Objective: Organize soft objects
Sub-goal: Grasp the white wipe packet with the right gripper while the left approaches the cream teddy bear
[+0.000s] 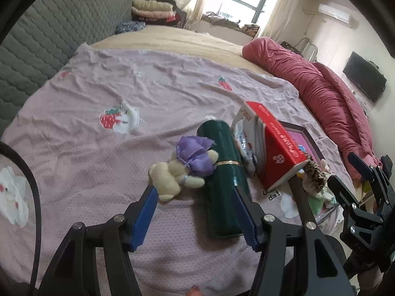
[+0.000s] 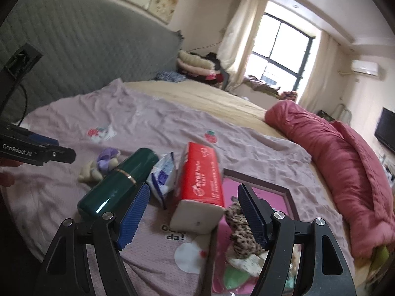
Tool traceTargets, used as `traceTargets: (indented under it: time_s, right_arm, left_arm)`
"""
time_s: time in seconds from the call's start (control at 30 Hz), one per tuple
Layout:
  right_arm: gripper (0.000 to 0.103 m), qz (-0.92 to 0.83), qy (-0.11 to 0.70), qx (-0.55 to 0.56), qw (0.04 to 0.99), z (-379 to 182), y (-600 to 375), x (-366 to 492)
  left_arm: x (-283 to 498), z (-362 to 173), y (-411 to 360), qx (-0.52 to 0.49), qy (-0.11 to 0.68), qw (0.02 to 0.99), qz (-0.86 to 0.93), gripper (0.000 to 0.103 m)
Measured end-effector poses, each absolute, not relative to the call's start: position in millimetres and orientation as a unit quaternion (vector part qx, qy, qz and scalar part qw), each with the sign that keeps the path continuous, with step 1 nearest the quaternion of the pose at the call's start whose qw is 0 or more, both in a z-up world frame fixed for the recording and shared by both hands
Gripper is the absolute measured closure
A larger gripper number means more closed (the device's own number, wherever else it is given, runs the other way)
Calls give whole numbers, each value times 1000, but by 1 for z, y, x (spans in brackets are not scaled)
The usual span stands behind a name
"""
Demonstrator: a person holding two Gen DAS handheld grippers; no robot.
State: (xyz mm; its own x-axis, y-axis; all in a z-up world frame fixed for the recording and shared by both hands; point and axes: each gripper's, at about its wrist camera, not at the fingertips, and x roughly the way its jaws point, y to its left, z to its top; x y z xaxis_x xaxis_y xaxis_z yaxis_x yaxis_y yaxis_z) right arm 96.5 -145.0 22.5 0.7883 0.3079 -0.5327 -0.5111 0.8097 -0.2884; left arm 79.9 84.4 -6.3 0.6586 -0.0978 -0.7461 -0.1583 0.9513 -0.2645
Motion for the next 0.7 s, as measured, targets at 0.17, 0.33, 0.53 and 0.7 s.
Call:
traceTargets:
  time_s: [0.17,0.33,0.53,0.7]
  right_arm:
    - [28,258,255,-255,896,14,-124,107]
    - [28,302,273,-303,862,4,-100,124]
    - [27,314,293,-391,814,-19,-66,156]
    - [28,312,311,-435,785,-40,-48,178]
  left_arm:
    - [93,-25,94,-169,429,887,16,41]
    - [111,-41,101,-180,443,878,10,41]
    - [127,-56,105,-173,455,873,0,41]
    - [136,-69,109,-169,469,867,-5,41]
